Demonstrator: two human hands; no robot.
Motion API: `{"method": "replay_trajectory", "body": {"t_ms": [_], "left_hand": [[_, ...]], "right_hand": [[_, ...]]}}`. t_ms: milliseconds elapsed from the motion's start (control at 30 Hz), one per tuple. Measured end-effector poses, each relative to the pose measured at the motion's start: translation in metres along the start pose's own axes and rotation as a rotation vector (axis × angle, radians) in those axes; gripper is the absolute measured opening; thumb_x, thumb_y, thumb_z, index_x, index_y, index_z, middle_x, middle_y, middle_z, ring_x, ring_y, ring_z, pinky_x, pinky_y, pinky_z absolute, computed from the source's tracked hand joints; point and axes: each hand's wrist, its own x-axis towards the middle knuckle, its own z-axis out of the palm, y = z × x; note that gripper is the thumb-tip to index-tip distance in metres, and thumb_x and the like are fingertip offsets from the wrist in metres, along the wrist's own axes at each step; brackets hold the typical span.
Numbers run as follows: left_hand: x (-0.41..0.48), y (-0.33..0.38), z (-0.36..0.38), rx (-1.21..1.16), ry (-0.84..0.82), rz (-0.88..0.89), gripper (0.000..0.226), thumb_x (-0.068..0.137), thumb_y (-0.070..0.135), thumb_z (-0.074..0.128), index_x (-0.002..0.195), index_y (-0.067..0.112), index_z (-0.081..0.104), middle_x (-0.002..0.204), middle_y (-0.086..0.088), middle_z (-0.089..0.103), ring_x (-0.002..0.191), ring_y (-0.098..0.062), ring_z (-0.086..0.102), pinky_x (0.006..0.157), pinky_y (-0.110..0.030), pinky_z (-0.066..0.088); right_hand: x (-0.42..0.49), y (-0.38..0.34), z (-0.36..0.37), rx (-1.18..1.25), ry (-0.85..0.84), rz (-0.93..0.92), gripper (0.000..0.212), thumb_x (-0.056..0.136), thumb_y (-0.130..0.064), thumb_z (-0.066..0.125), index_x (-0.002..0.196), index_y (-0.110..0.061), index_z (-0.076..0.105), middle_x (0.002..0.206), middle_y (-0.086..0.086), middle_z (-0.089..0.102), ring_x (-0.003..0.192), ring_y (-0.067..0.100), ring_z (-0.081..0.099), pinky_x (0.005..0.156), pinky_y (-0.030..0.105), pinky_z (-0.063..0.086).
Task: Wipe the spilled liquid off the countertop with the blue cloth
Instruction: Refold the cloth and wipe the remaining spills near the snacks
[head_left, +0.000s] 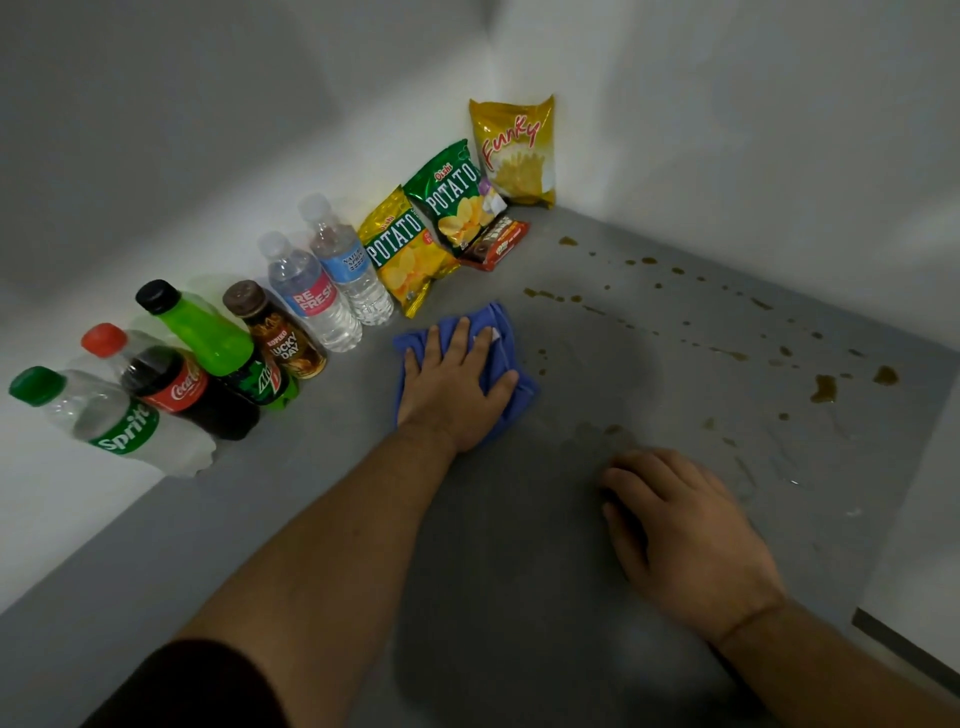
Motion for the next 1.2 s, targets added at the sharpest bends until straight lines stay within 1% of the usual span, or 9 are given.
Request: {"method": "replay_trajectory", "body": {"t_ms": [333, 500, 633, 733, 833, 933, 1000, 1100, 1200], "left_hand": [[-0.055, 0.019, 0.011, 0.002, 0.013, 0.29, 0.076, 0.097, 0.075, 0.019, 0.163, 0.04, 0.006, 0.175, 0.008, 0.002, 0.161, -0.023, -0.006, 0.13, -0.055, 0.003], [-0.009, 0.015, 0.0, 0.002, -0.022, 0.173, 0.074, 0.097, 0.073, 0.026, 0.163, 0.042, 0.008, 0.175, 0.008, 0.002, 0.161, -0.028, -0.003, 0.127, -0.064, 0.004], [0.012, 0.037, 0.001, 0.044, -0.036, 0.092, 0.078, 0.093, 0.079, 0.021, 0.162, 0.044, 0.006, 0.175, 0.007, 0.002, 0.16, -0.037, -0.001, 0.123, -0.071, 0.001], [0.002, 0.056, 0.003, 0.06, -0.034, 0.13, 0.08, 0.092, 0.078, 0.017, 0.163, 0.041, 0.007, 0.175, 0.003, 0.003, 0.16, -0.039, 0.001, 0.123, -0.071, 0.003], [-0.024, 0.074, 0.009, 0.042, -0.005, 0.21, 0.076, 0.098, 0.071, 0.026, 0.164, 0.037, 0.009, 0.175, 0.002, 0.004, 0.16, -0.037, 0.002, 0.125, -0.068, 0.004], [-0.05, 0.087, 0.011, 0.023, -0.022, 0.294, 0.074, 0.101, 0.067, 0.031, 0.164, 0.036, 0.012, 0.175, 0.004, 0.005, 0.161, -0.031, -0.002, 0.127, -0.064, 0.003], [-0.061, 0.088, 0.005, -0.098, -0.052, 0.32, 0.069, 0.102, 0.063, 0.035, 0.163, 0.037, 0.017, 0.174, 0.008, 0.008, 0.161, -0.023, -0.002, 0.128, -0.06, 0.001], [-0.085, 0.07, -0.003, -0.36, 0.096, 0.23, 0.058, 0.103, 0.05, 0.044, 0.158, 0.029, 0.038, 0.168, 0.006, 0.032, 0.158, -0.018, 0.023, 0.129, -0.053, 0.016], [-0.111, 0.043, 0.001, -0.445, 0.359, 0.052, 0.05, 0.101, 0.039, 0.049, 0.142, 0.01, 0.057, 0.148, -0.009, 0.057, 0.138, -0.028, 0.052, 0.118, -0.049, 0.039]], "right_hand": [[0.002, -0.004, -0.007, -0.022, -0.029, 0.007, 0.029, 0.101, -0.032, 0.053, 0.119, -0.018, 0.071, 0.123, 0.003, 0.066, 0.111, 0.026, 0.06, 0.099, 0.039, 0.048], [0.002, -0.005, -0.007, -0.021, -0.024, 0.015, 0.03, 0.103, -0.031, 0.05, 0.119, -0.017, 0.071, 0.123, 0.005, 0.066, 0.111, 0.028, 0.06, 0.098, 0.041, 0.048], [0.002, -0.006, -0.006, -0.033, -0.004, 0.014, 0.029, 0.102, -0.029, 0.05, 0.118, -0.016, 0.071, 0.122, 0.004, 0.067, 0.11, 0.029, 0.06, 0.1, 0.04, 0.047], [0.003, -0.006, -0.006, -0.037, 0.012, 0.012, 0.028, 0.101, -0.027, 0.05, 0.116, -0.015, 0.071, 0.121, 0.005, 0.067, 0.108, 0.03, 0.061, 0.096, 0.042, 0.049], [0.002, -0.006, -0.007, -0.034, 0.02, 0.026, 0.027, 0.098, -0.024, 0.05, 0.113, -0.014, 0.071, 0.117, 0.005, 0.068, 0.106, 0.029, 0.061, 0.094, 0.042, 0.05], [0.004, -0.007, -0.012, 0.013, 0.051, 0.084, 0.029, 0.096, -0.024, 0.049, 0.114, -0.016, 0.07, 0.114, 0.003, 0.067, 0.102, 0.024, 0.058, 0.092, 0.037, 0.049], [0.004, -0.008, -0.014, 0.051, 0.068, 0.094, 0.029, 0.096, -0.024, 0.049, 0.114, -0.016, 0.07, 0.114, 0.003, 0.066, 0.102, 0.023, 0.057, 0.091, 0.035, 0.048], [0.003, -0.005, -0.016, 0.091, 0.109, 0.076, 0.026, 0.096, -0.019, 0.055, 0.115, -0.011, 0.07, 0.12, 0.008, 0.065, 0.108, 0.027, 0.06, 0.097, 0.04, 0.049], [0.018, -0.013, -0.016, 0.105, 0.164, 0.044, 0.023, 0.094, -0.017, 0.059, 0.113, -0.009, 0.071, 0.122, 0.01, 0.066, 0.113, 0.03, 0.061, 0.102, 0.043, 0.048]]}}
